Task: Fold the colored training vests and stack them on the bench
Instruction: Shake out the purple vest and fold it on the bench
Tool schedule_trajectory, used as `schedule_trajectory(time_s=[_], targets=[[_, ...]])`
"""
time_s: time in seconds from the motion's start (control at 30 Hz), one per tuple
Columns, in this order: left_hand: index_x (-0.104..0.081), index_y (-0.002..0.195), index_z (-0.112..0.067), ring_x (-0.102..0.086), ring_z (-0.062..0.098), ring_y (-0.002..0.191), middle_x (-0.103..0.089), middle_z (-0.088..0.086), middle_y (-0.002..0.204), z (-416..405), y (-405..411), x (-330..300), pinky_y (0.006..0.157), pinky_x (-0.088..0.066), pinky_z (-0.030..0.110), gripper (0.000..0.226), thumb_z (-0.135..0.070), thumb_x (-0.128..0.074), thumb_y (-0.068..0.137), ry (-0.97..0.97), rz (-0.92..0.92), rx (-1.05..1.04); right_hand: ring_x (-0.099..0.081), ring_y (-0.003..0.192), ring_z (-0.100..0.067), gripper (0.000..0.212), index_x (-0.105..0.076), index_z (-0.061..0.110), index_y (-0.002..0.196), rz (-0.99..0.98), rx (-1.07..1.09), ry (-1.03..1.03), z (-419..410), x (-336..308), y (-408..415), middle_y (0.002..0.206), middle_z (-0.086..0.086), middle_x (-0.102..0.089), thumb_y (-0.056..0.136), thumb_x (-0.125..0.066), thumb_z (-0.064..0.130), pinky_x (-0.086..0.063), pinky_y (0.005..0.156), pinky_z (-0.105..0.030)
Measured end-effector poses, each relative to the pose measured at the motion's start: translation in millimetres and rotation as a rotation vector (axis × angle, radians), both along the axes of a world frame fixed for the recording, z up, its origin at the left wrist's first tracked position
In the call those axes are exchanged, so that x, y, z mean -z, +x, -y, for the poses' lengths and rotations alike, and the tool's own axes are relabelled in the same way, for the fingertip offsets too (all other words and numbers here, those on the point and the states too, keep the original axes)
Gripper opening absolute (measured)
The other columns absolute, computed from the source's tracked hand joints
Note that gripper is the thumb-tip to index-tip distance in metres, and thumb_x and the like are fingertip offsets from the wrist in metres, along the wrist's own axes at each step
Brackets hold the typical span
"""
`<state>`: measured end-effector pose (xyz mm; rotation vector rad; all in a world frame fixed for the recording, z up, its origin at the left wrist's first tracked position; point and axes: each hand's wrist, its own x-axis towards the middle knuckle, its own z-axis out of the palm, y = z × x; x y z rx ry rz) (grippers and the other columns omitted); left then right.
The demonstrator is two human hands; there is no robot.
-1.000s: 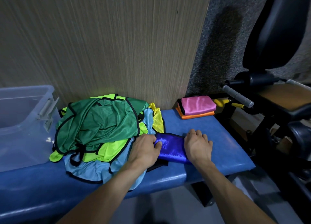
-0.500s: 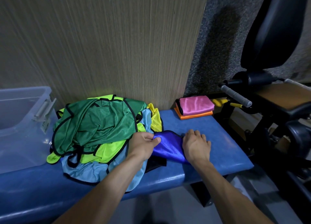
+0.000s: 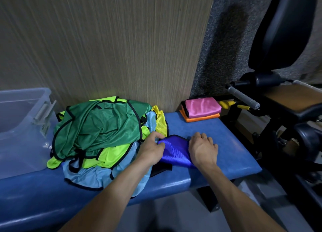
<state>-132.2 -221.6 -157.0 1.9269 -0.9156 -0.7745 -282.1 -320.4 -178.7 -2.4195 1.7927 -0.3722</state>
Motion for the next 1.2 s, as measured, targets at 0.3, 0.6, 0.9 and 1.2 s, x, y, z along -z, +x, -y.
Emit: schedule_trajectory(time_s=[0.3, 0.6, 0.9, 1.2], targets=[[-0.069, 0.104, -0.026, -0.061, 0.012, 0.105, -0.068, -0.009, 0.109, 22, 13, -1, 0.086, -0.047, 0.026, 0.017, -0.040, -0.059, 0.101, 0.032, 0.128, 0.179, -0.053, 0.112, -0.032, 0.029, -0.056, 0.011, 0.111, -0.016, 0.008, -0.001, 1, -3, 0, 0.115, -0.008, -0.060, 0.106, -0.034, 0.030, -0.041, 0.090, -0.045], [-0.059, 0.104, -0.009, -0.067, 0.033, 0.090, -0.070, 0.013, 0.099, 24, 3, 2, 0.068, -0.051, 0.039, 0.026, -0.032, -0.046, 0.105, 0.129, 0.654, 0.083, -0.056, 0.108, -0.032, 0.041, -0.060, 0.011, 0.104, 0.059, 0.019, -0.008, 5, -3, 0, 0.110, -0.009, -0.063, 0.107, -0.032, 0.041, -0.043, 0.088, -0.046], [-0.054, 0.136, -0.020, -0.039, 0.028, 0.123, -0.043, 0.002, 0.135, 27, 2, 10, 0.094, -0.046, 0.040, 0.042, -0.006, -0.039, 0.100, 0.173, 1.049, 0.270, -0.049, 0.123, -0.039, 0.051, -0.054, 0.009, 0.126, 0.083, 0.070, 0.184, 4, -16, -2, 0.133, -0.015, -0.051, 0.108, -0.027, 0.048, -0.043, 0.097, -0.048], [-0.054, 0.125, -0.015, -0.045, 0.027, 0.117, -0.050, 0.003, 0.126, 22, -1, 18, 0.096, -0.043, 0.041, 0.030, -0.012, -0.038, 0.100, 0.099, 1.102, 0.234, -0.056, 0.101, -0.036, 0.046, -0.051, 0.005, 0.106, 0.420, 0.046, 0.222, -6, -24, 6, 0.109, -0.016, -0.061, 0.107, -0.034, 0.048, -0.038, 0.078, -0.039]])
